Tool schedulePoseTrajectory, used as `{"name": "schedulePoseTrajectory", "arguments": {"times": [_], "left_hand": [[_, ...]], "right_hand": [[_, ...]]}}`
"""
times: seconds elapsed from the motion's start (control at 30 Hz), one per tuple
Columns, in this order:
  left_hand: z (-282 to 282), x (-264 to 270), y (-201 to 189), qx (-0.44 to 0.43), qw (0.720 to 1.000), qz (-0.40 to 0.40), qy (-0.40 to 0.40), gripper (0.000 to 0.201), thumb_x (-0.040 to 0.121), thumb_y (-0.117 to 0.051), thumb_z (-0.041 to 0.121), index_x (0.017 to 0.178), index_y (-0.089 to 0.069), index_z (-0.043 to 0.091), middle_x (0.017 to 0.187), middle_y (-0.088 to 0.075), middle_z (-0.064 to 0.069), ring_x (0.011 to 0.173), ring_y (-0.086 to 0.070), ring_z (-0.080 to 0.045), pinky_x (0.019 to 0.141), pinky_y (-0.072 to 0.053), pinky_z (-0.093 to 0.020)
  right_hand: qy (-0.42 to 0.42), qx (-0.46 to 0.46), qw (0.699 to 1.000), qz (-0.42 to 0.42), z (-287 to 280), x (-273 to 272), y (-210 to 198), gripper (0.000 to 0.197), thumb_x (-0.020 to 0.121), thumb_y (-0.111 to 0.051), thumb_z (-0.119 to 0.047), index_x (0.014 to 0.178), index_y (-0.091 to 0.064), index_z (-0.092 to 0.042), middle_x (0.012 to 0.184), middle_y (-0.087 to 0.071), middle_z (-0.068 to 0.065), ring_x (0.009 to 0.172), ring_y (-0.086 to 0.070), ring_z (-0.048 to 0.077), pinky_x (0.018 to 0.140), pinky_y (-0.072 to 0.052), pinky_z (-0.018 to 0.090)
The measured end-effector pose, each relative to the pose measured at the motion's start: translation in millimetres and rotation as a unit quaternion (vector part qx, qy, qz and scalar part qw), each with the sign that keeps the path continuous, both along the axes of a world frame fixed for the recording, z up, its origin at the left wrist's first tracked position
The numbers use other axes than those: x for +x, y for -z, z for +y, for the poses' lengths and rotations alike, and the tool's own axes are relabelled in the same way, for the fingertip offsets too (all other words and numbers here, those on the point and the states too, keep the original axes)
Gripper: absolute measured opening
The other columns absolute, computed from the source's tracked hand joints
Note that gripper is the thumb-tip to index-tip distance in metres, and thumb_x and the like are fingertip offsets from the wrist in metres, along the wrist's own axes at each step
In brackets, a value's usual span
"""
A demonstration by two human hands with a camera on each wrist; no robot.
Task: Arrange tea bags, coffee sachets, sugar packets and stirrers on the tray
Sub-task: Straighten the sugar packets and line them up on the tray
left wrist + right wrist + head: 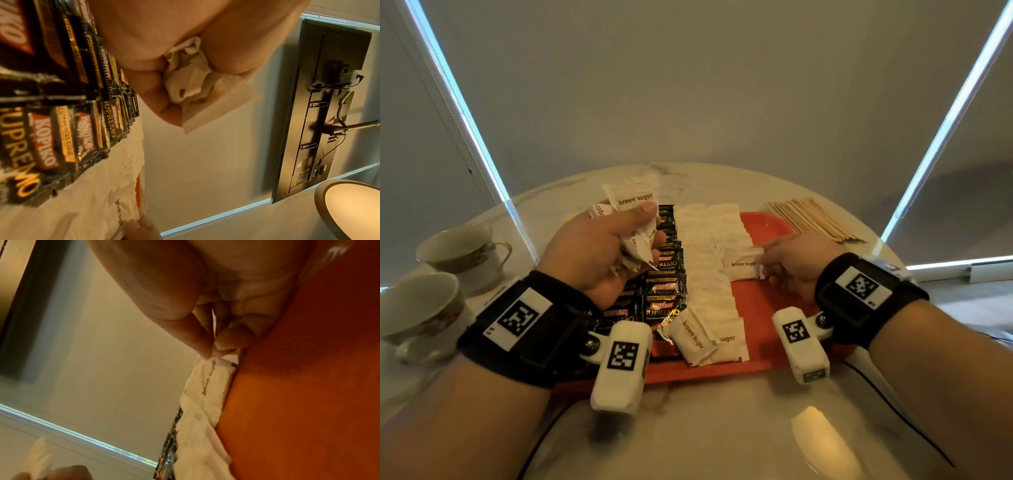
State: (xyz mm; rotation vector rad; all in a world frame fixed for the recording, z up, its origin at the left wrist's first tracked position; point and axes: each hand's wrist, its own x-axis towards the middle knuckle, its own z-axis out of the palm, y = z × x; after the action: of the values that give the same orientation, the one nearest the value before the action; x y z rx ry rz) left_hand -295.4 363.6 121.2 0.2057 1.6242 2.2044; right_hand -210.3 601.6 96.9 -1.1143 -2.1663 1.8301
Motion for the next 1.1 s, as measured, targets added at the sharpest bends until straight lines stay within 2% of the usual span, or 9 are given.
{"name": "schedulePoseTrajectory", "arguments": {"times": [0.1, 0.3, 0.4, 0.47, 0.57, 0.7, 0.8, 0.93, 1.1], "left_hand": [[0.5, -1.5, 0.8, 0.004, 1.0, -0.001, 0.002, 0.05, 0.08, -0.078, 0.026, 0.124, -0.066, 0.005, 0.081, -0.073, -0.007, 0.059, -0.071, -0.014, 0.048, -0.055, -0.024], [0.5, -1.9, 1.2, 0.01, 1.0, 0.009, -0.001, 0.047, 0.075, -0.079, 0.024, 0.118, -0.068, 0.009, 0.081, -0.075, -0.005, 0.067, -0.073, -0.016, 0.05, -0.057, -0.026], [0.2, -2.0, 1.0, 0.003, 1.0, 0.009, -0.003, 0.034, 0.087, -0.076, 0.021, 0.118, -0.068, 0.008, 0.082, -0.074, -0.005, 0.066, -0.073, -0.016, 0.05, -0.057, -0.026], [0.0, -3.0, 1.3, 0.001, 1.0, 0.0, -0.005, 0.028, 0.09, -0.075, 0.02, 0.115, -0.068, 0.008, 0.08, -0.074, -0.006, 0.064, -0.072, -0.016, 0.05, -0.056, -0.025], [0.1, -4.0, 2.3, -0.006, 1.0, -0.009, -0.007, 0.026, 0.091, -0.074, 0.019, 0.113, -0.067, 0.007, 0.079, -0.073, -0.006, 0.062, -0.071, -0.016, 0.049, -0.055, -0.025], [1.2, -1.4, 0.4, -0.016, 1.0, -0.017, -0.008, 0.034, 0.091, -0.075, 0.02, 0.122, -0.067, 0.005, 0.081, -0.074, -0.005, 0.065, -0.072, -0.015, 0.05, -0.055, -0.025], [0.9, 0.4, -1.0, -0.007, 1.0, -0.023, -0.011, 0.036, 0.092, -0.075, 0.019, 0.123, -0.067, 0.005, 0.082, -0.075, -0.005, 0.064, -0.072, -0.015, 0.049, -0.055, -0.025], [-0.9, 0.1, -1.7, -0.015, 1.0, -0.018, -0.012, 0.041, 0.091, -0.077, 0.02, 0.127, -0.067, 0.002, 0.086, -0.075, -0.008, 0.063, -0.073, -0.015, 0.05, -0.055, -0.025], [-2.5, 1.4, -1.5, -0.03, 1.0, 0.0, 0.005, 0.024, 0.093, -0.076, 0.016, 0.113, -0.071, 0.005, 0.086, -0.076, -0.009, 0.066, -0.074, -0.018, 0.052, -0.057, -0.028]], "right_hand": [[0.009, -0.023, 0.999, 0.033, 1.9, 2.1, 3.3, 0.021, 0.091, -0.063, 0.009, 0.104, -0.07, -0.006, 0.07, -0.065, 0.013, 0.049, -0.055, 0.015, 0.067, -0.049, 0.035], [0.023, -0.06, 0.995, 0.076, 0.7, 1.0, 4.4, 0.017, 0.094, -0.061, 0.008, 0.107, -0.066, -0.002, 0.085, -0.066, 0.014, 0.064, -0.064, 0.018, 0.058, -0.057, 0.029], [0.023, -0.057, 0.994, 0.087, -2.1, 2.5, 2.3, 0.016, 0.094, -0.062, 0.006, 0.107, -0.067, -0.001, 0.088, -0.066, 0.015, 0.063, -0.063, 0.017, 0.058, -0.055, 0.028], [0.006, -0.035, 0.994, 0.1, -6.5, 5.5, -0.8, 0.012, 0.092, -0.065, 0.003, 0.103, -0.07, -0.002, 0.088, -0.067, 0.014, 0.066, -0.061, 0.017, 0.059, -0.053, 0.029], [-0.13, 0.041, 0.988, 0.07, -28.1, 10.7, -5.3, 0.003, 0.087, -0.077, -0.012, 0.089, -0.077, -0.009, 0.078, -0.07, 0.009, 0.069, -0.061, 0.021, 0.067, -0.054, 0.035], [-0.285, 0.209, 0.935, -0.006, -65.5, 15.9, -8.2, 0.024, 0.077, -0.085, -0.04, 0.081, -0.078, -0.017, 0.068, -0.072, -0.003, 0.064, -0.064, 0.011, 0.071, -0.058, 0.035], [-0.307, 0.277, 0.91, -0.029, -76.6, 19.1, -10.8, 0.026, 0.073, -0.085, -0.045, 0.081, -0.078, -0.021, 0.073, -0.075, -0.006, 0.073, -0.07, 0.011, 0.073, -0.06, 0.033], [-0.325, 0.323, 0.887, -0.051, -83.4, 20.5, -14.3, 0.017, 0.077, -0.081, -0.038, 0.075, -0.075, -0.021, 0.069, -0.071, -0.007, 0.067, -0.065, 0.009, 0.058, -0.05, 0.025], [-0.3, 0.283, 0.911, 0.006, -79.5, 22.4, -24.1, 0.008, 0.087, -0.073, -0.03, 0.081, -0.077, -0.026, 0.077, -0.074, -0.006, 0.075, -0.068, 0.012, 0.059, -0.052, 0.025]]}}
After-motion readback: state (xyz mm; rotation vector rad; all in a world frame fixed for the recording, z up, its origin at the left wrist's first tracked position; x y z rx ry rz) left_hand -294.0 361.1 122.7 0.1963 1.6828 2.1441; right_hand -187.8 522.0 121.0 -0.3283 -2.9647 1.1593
